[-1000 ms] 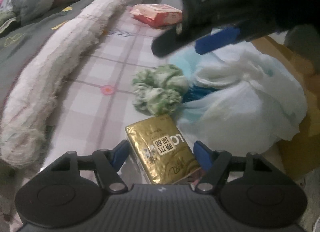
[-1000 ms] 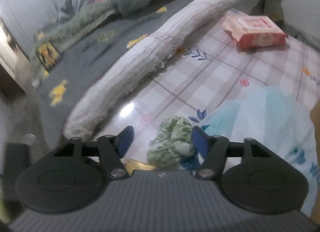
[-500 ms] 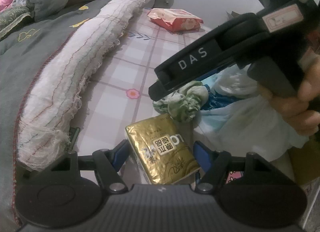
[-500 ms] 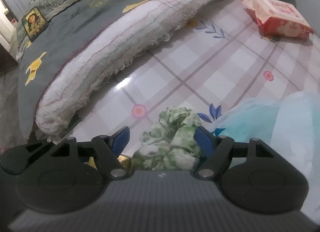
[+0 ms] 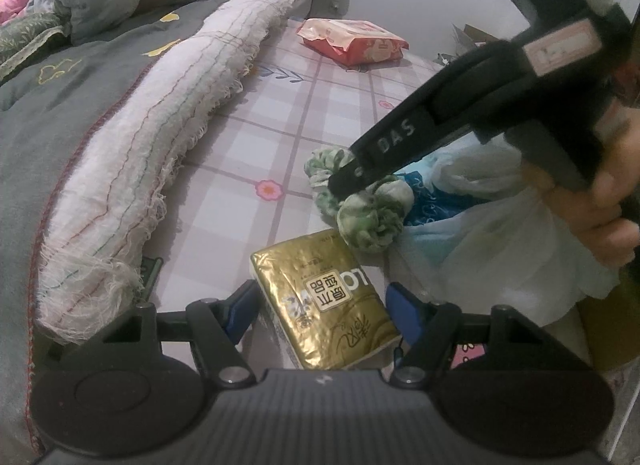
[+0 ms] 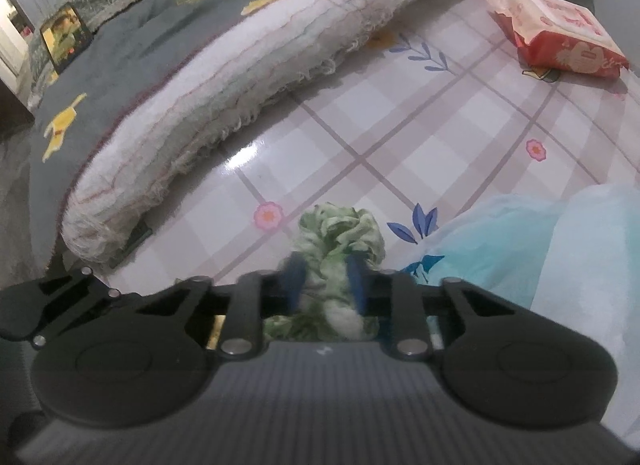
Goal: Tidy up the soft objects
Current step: 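Lift the gold box with the left tool while the right tool lifts the scrunchie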
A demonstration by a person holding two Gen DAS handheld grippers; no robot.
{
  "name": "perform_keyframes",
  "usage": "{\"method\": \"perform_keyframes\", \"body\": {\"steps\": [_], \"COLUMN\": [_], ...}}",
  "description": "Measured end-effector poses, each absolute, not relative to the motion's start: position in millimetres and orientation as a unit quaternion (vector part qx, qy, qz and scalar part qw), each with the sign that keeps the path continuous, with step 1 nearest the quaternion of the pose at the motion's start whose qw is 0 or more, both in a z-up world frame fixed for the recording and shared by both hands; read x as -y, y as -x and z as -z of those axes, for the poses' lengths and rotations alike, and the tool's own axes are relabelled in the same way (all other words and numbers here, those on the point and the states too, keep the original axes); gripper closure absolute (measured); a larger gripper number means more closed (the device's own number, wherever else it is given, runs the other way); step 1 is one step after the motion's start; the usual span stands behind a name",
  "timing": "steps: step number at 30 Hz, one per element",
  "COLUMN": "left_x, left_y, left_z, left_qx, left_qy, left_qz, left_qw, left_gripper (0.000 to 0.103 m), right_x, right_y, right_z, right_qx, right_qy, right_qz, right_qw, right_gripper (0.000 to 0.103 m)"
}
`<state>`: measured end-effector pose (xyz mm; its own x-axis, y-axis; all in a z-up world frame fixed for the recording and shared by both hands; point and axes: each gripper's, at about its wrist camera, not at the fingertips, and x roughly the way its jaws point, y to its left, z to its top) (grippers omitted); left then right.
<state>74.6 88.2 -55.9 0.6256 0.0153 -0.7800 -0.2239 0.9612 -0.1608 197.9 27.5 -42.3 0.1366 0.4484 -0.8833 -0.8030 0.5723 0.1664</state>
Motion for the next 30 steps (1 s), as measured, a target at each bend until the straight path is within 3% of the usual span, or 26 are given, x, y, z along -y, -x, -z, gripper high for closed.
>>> {"method": "perform_keyframes", "body": {"steps": [5,20,30], "left_x": [-89,-88,-44], "left_y": [-74,-39,-27], "left_z": [56,11,-53], "left_qx": [-0.422,-0.357,-0.281], "left_qy": [0.120,0.107,0.062], "left_qz": [-0.064,-0.072,0.008], "left_qw": [0.896,0.925,0.958], "left_gripper": [0.036,0.037,0.037], "right_x": [-21,19,117], "right_y": [-197,-175,-146], "right_z": [32,-40,-109], "right_qx": [-0.495,-0.432,-0.361], "right_qy": [0.148,0.051,-0.024], "right_qz": [-0.439,-0.484,-0.462], "right_qw": [0.735,0.759,0.810], "right_gripper": [0.103,0.103,0.103]}}
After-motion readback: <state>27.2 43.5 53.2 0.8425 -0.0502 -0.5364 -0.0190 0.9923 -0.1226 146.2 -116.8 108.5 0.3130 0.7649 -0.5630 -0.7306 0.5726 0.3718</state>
